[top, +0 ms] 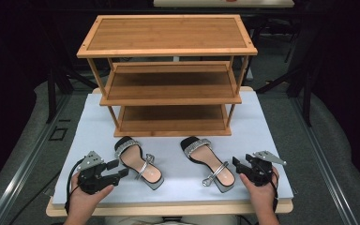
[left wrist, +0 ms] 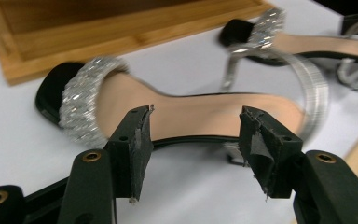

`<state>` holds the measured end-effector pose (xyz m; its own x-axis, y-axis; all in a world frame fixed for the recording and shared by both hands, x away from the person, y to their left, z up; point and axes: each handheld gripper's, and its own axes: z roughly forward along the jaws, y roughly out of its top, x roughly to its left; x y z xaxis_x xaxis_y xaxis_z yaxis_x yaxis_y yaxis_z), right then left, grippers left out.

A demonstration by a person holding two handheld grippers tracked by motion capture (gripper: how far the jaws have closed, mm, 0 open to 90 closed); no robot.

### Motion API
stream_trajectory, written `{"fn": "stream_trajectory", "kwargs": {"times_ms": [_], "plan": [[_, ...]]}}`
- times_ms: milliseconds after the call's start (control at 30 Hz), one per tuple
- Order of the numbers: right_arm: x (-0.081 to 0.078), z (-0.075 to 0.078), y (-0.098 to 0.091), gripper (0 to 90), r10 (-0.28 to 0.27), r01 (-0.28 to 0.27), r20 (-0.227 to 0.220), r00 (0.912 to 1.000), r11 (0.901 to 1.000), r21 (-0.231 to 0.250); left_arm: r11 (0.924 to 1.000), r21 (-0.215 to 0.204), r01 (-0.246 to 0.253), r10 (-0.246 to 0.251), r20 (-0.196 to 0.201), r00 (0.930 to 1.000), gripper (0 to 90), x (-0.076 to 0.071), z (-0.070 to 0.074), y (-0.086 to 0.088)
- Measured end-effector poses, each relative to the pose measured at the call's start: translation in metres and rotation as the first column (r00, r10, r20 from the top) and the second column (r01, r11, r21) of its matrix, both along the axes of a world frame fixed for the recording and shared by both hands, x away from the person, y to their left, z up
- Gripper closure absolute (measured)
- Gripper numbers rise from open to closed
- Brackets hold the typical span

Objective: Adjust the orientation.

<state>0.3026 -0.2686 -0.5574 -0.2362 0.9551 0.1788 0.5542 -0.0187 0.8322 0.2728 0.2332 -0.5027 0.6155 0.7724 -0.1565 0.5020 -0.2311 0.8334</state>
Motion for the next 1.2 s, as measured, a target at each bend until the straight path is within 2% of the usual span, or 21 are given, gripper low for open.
{"fn": "stream_trajectory", "kwargs": {"times_ms": [33,167,200,333,400,500,567,667,733,767,800,867,933,1200], "plan": [[0.0,0.0,-0.001,38.6,-0.002,0.002,0.004,1.0,0.9998,0.018,0.9999,0.006,0.016,-0.016,0.01,0.9998,43.8,-0.004,0.002,-0.003],[0.0,0.0,-0.002,38.6,-0.006,0.006,-0.007,1.0,0.9997,0.022,0.999,0.016,0.042,-0.043,0.018,0.9989,43.8,-0.014,0.002,-0.009],[0.0,0.0,-0.002,38.7,-0.005,0.005,-0.007,1.0,0.9997,0.023,0.9989,0.009,0.046,-0.047,0.021,0.9987,43.8,-0.016,0.002,-0.01],[-0.001,0.001,-0.002,38.7,-0.006,0.006,-0.005,1.0,0.9997,0.025,0.9966,-0.036,0.074,-0.075,-0.007,0.9972,43.7,-0.027,-0.004,-0.012],[0.0,0.0,-0.002,38.7,-0.005,0.005,-0.002,1.0,0.9996,0.028,0.9953,-0.035,0.09,-0.09,-0.004,0.9959,43.7,-0.028,-0.008,-0.015],[0.001,-0.001,-0.002,38.7,-0.006,0.006,-0.003,1.0,0.9995,0.03,0.9947,0.011,0.102,-0.102,-0.006,0.9947,44.5,-0.024,-0.012,-0.023],[0.001,-0.001,-0.002,38.7,-0.004,0.004,-0.002,1.0,0.9996,0.028,0.9933,0.043,0.107,-0.107,-0.008,0.9942,48.8,-0.02,-0.016,-0.028],[0.001,-0.001,-0.001,38.7,-0.003,0.003,-0.001,1.0,0.9997,0.026,0.991,0.082,0.106,-0.105,-0.014,0.9944,65.2,-0.016,-0.018,-0.031],[0.002,-0.002,-0.001,38.7,-0.006,0.006,0.003,1.0,0.9995,0.031,0.991,0.1,0.089,-0.088,-0.008,0.9961,76.8,-0.014,-0.017,-0.027],[0.001,-0.002,-0.002,38.7,-0.004,0.004,-0.01,0.9999,0.9997,0.026,0.9917,0.104,0.076,-0.075,-0.008,0.9971,80.7,-0.014,-0.016,-0.024],[0.001,-0.002,-0.003,38.7,-0.005,0.005,-0.011,0.9999,0.9997,0.025,0.9917,0.106,0.073,-0.072,-0.017,0.9973,81.6,-0.013,-0.015,-0.021],[0.002,-0.003,-0.003,38.7,-0.008,0.008,0.001,1.0,0.9993,0.036,0.9946,0.081,0.065,-0.062,-0.037,0.9974,82.9,-0.011,-0.013,-0.012],[0.002,-0.003,-0.004,38.7,-0.01,0.01,0.001,1.0,0.9993,0.035,0.9946,0.086,0.058,-0.055,-0.033,0.9979,85.8,-0.01,-0.01,-0.005],[0.001,-0.002,-0.005,38.7,-0.009,0.01,-0.009,0.9999,0.9992,0.04,0.9952,0.097,-0.002,0.005,-0.031,0.9995,86.0,-0.009,-0.002,0.025]]}}
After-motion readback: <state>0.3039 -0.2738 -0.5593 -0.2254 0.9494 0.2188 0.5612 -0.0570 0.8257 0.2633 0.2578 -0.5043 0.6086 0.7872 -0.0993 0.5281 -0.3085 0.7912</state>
